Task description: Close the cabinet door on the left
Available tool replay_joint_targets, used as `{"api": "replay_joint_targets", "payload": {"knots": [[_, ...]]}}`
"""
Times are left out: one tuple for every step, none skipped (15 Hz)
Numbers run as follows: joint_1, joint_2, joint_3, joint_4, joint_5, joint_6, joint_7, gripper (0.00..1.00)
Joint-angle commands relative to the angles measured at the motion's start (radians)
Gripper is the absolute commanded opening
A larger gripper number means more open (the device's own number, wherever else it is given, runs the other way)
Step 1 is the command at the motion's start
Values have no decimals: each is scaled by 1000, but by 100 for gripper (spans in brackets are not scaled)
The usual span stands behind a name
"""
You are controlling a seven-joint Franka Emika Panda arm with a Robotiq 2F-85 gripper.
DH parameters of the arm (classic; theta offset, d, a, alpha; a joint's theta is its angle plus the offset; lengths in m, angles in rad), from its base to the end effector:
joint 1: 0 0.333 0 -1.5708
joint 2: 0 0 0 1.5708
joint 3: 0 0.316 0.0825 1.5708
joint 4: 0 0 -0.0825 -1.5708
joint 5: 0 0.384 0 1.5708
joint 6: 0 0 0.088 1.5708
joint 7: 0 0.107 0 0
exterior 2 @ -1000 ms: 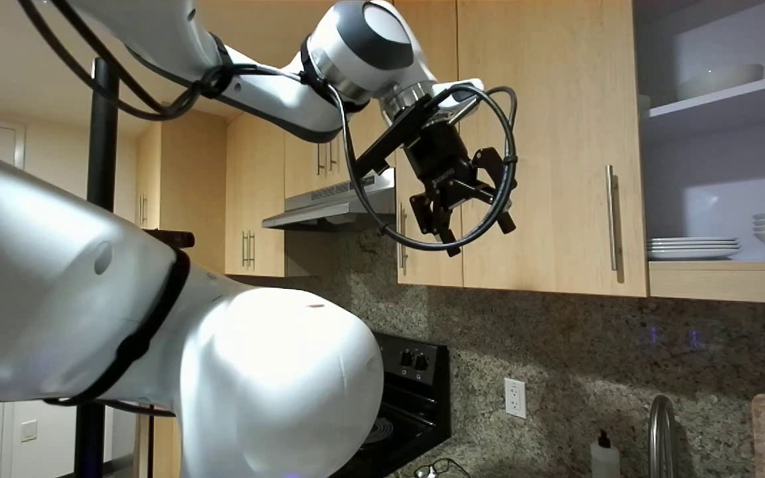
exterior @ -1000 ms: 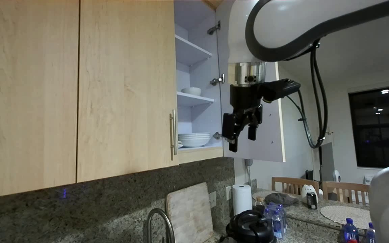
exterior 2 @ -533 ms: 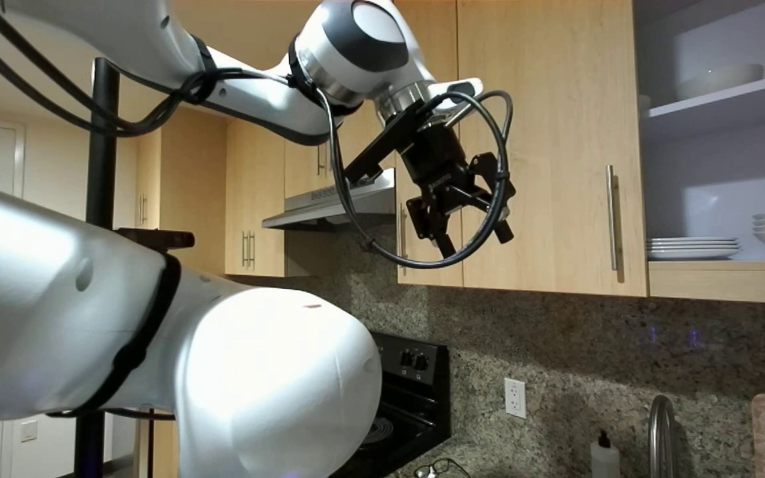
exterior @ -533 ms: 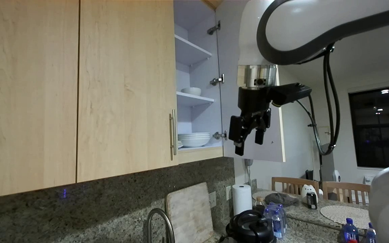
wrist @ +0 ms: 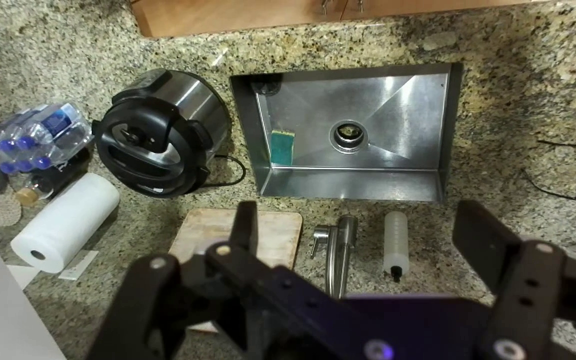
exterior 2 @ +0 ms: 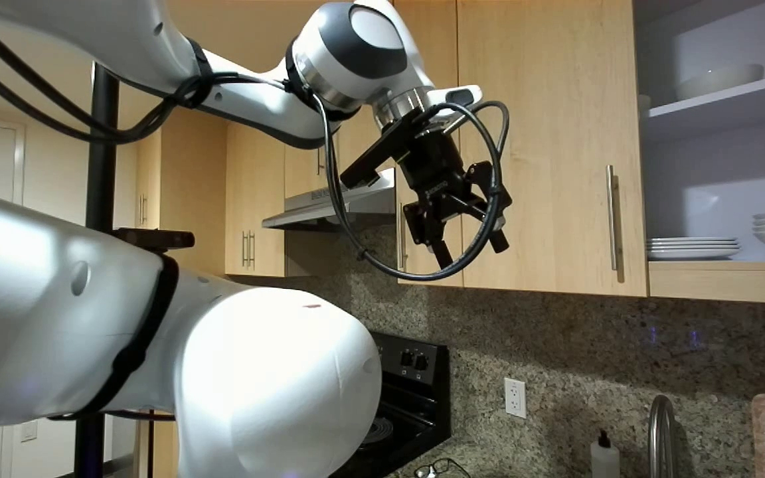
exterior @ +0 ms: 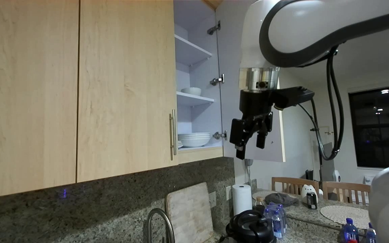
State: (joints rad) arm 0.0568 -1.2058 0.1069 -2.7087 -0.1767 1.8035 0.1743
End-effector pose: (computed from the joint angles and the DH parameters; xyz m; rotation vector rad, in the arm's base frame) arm 0.2261 0.0292 0.5563 2.8681 -0.0705 0.4824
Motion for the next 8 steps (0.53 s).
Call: {"api": "replay_joint_targets", "payload": {"knots": [[-5, -12, 5, -19, 38, 10, -2, 100], [-4, -13, 5, -20, 43, 12, -3, 100], [-15, 0, 9, 0, 26, 1, -12, 100], [-15, 0, 9, 0, 28, 1, -12, 100], [-15, 0, 9, 0, 28, 1, -12, 100], [-15, 0, 9, 0, 28, 1, -12, 100], [-15, 0, 9, 0, 28, 1, -12, 100], [-15, 0, 9, 0, 28, 1, -12, 100]]}}
